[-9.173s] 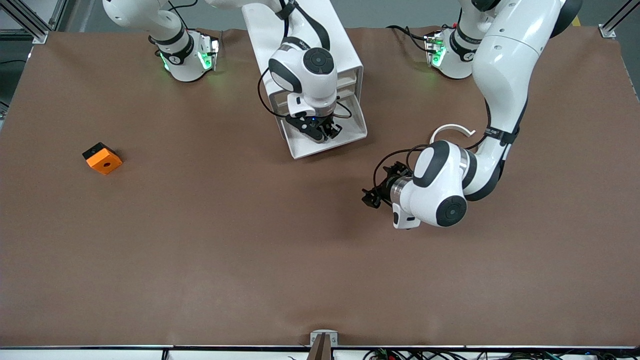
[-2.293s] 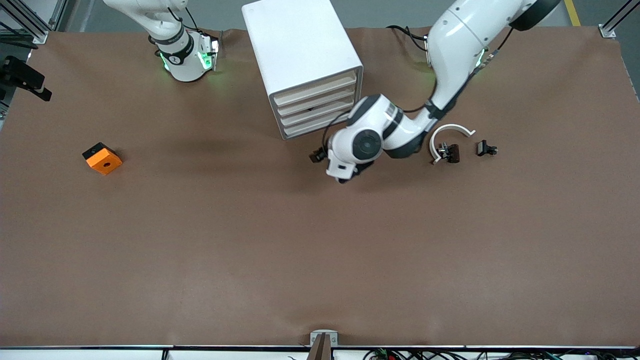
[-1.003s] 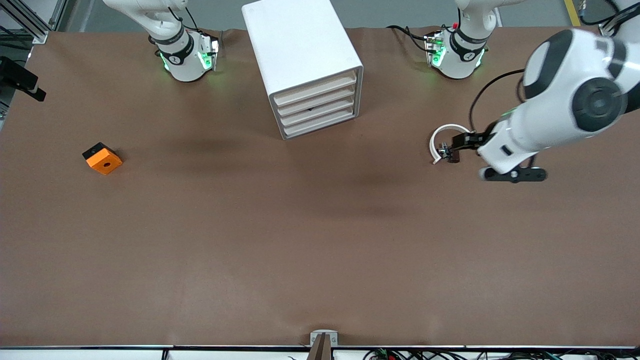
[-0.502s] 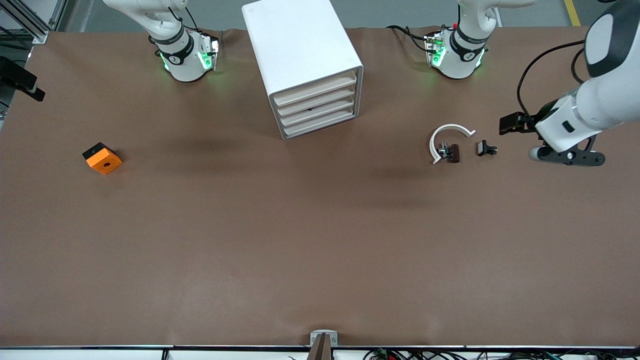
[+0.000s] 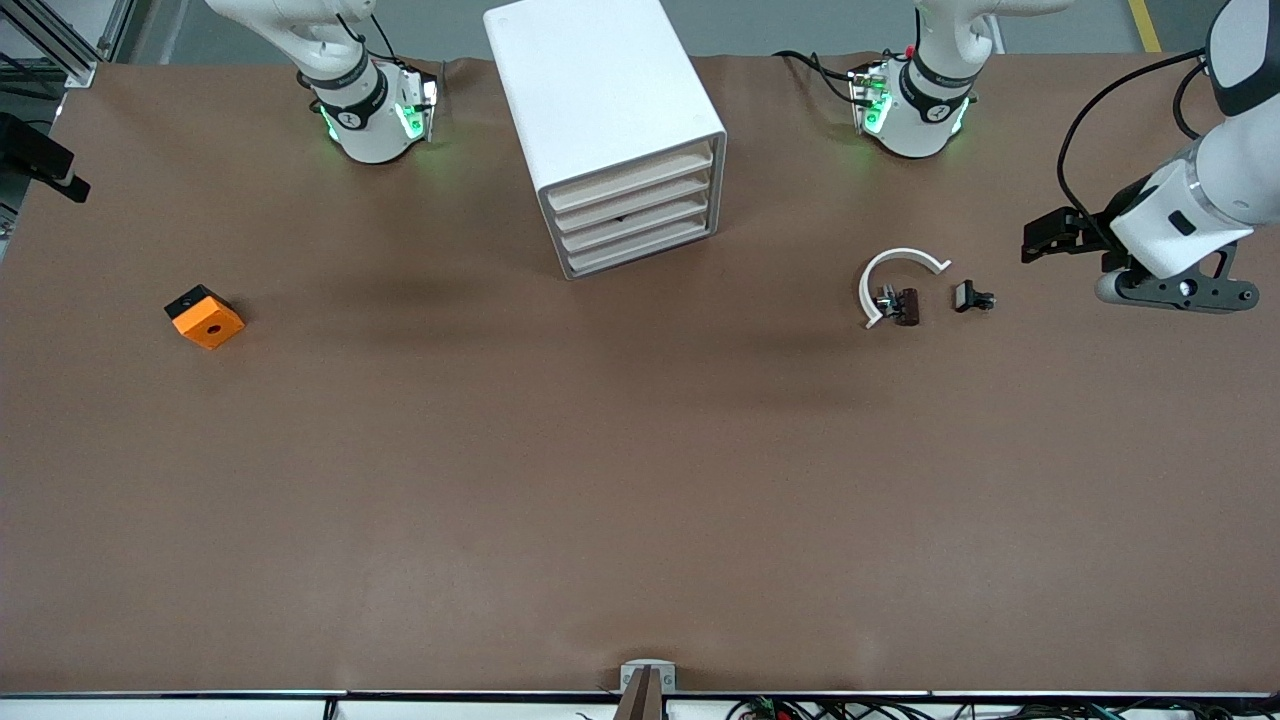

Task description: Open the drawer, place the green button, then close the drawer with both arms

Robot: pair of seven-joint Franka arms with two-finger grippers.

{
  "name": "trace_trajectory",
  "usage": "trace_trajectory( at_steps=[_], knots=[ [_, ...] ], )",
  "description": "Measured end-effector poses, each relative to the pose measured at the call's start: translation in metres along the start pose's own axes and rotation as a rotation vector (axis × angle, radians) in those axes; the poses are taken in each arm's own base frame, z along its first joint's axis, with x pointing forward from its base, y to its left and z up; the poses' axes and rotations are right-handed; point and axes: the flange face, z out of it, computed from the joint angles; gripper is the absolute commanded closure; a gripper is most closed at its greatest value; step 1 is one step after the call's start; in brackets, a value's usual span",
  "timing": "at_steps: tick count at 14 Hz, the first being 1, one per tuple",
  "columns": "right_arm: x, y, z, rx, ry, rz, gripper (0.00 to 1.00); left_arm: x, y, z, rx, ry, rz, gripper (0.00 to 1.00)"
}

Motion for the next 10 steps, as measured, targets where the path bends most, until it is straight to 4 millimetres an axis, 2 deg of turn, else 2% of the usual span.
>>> trace_trajectory(
  at_steps=[5, 10],
  knots=[
    [0.000, -0.001, 0.000, 0.000, -0.001, -0.003, 0.00, 0.004, 0.003, -0.009, 0.006, 0.065, 0.004, 0.00],
    [0.000, -0.001, 0.000, 0.000, -0.001, -0.002, 0.00, 0.004, 0.002, -0.041, 0.008, 0.142, 0.002, 0.00]
  ],
)
